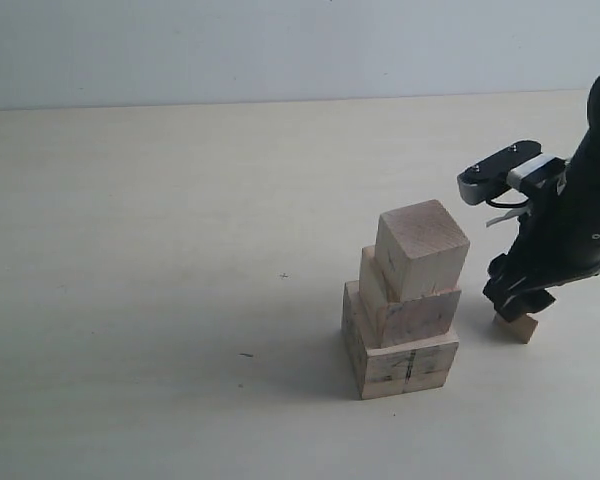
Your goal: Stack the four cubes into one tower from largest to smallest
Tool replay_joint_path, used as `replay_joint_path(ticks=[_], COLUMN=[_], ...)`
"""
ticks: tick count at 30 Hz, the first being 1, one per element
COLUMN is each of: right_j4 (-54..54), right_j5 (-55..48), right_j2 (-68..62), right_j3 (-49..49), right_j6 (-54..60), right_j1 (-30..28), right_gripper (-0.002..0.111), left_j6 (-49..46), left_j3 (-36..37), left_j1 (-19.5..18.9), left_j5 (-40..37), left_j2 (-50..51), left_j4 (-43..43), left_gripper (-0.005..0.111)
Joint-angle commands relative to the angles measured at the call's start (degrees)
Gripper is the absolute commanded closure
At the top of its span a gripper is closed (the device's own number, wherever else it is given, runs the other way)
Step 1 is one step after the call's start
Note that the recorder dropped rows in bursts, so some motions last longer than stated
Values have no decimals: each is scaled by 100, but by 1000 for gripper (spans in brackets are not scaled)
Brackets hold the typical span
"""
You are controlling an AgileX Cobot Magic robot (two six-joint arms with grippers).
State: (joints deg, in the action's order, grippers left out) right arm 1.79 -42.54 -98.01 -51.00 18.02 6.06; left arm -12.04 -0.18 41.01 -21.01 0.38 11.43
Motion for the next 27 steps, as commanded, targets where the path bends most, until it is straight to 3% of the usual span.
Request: replay_joint_path(ticks=[1,7,10,12,15,19,27], right_j4=[39,39,28,-101,-179,-179,-752], right_j5=[205,233,261,149,-36,-120,-1130], right_j2=[-180,-383,-407,-407,-393,-100,1850], right_j3=[19,14,-9,-9,-9,-9,-55], right_j6=[92,92,80,80,-571,-939,-1079], right_j1=[-7,-7,-7,-7,-7,-7,-7], right_gripper=[39,40,47,57,85,108,108], left_j6=[-2,-2,-2,-2,-2,-2,-2], left_j3=[18,18,18,18,18,18,18], left_j1=[-6,-6,-6,-6,-6,-6,-6], left_j5=[35,35,35,35,35,35,35], left_j2=[-38,-38,-38,-38,-38,-38,-38], left_j4=[-17,-17,-17,-17,-17,-17,-17], left_gripper=[107,107,107,107,107,107,107])
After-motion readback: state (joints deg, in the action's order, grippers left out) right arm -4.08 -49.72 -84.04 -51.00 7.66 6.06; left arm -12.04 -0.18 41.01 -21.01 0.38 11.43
